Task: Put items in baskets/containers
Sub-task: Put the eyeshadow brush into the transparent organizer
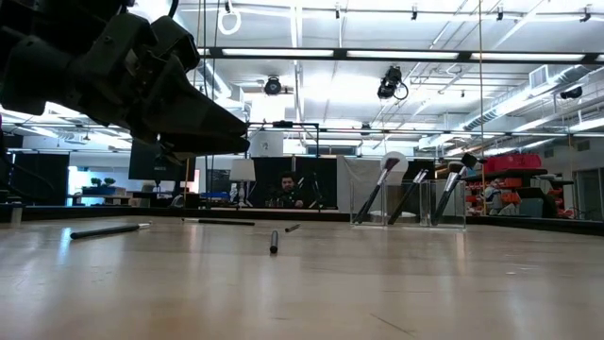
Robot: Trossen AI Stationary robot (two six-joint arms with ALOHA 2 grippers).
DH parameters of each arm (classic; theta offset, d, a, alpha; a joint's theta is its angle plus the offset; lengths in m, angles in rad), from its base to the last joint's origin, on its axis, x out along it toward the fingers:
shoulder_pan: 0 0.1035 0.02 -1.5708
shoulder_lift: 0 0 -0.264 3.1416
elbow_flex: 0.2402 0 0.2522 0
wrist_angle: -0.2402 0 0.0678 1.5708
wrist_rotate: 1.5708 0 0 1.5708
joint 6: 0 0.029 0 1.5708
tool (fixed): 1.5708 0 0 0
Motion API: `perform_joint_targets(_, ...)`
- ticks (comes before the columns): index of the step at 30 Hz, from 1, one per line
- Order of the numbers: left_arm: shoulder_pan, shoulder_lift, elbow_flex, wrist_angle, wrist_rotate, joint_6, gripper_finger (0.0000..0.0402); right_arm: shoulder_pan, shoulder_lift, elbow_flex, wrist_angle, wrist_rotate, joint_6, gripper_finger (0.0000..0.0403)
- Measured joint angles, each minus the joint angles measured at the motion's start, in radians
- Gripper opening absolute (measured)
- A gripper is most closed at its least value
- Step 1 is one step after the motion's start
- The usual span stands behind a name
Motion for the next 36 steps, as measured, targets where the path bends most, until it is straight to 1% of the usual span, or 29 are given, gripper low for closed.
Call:
perform_joint_targets(4, 0.000, 0.000, 0.000, -0.001, 0.000, 0.006, 0.0202, -0.021, 0.033, 0.000, 0.002, 0.010, -0.003, 0.0236)
perform_joint_targets(8, 0.000, 0.000, 0.000, -0.002, 0.000, 0.008, 0.0202, -0.032, 0.052, 0.000, 0.015, 0.068, -0.004, 0.0219)
perform_joint_targets(14, 0.000, 0.000, 0.000, -0.002, 0.000, 0.008, 0.0202, -0.057, 0.072, 0.002, 0.026, 0.108, -0.034, 0.0206)
perform_joint_targets(19, 0.000, 0.000, 0.000, -0.002, 0.000, 0.007, 0.0202, -0.083, 0.078, 0.001, 0.057, 0.233, -0.139, 0.0204)
perform_joint_targets(24, 0.000, 0.000, 0.000, -0.002, 0.000, 0.004, 0.0202, -0.116, 0.078, 0.001, 0.070, 0.346, -0.339, 0.0204)
perform_joint_targets(27, 0.000, 0.000, 0.000, -0.002, 0.000, 0.003, 0.0202, -0.125, 0.078, 0.001, 0.084, 0.369, -0.412, 0.0204)
perform_joint_targets(30, 0.000, 0.000, 0.000, -0.002, 0.000, -0.003, 0.0202, -0.127, 0.078, 0.001, 0.120, 0.369, -0.454, 0.0204)
perform_joint_targets(34, 0.000, 0.000, 0.000, -0.002, 0.000, -0.003, 0.0202, -0.127, 0.078, 0.001, 0.144, 0.372, -0.429, 0.0204)
perform_joint_targets(36, 0.000, 0.000, 0.000, -0.002, 0.000, -0.003, 0.0202, -0.132, 0.088, 0.001, 0.167, 0.394, -0.432, 0.0204)
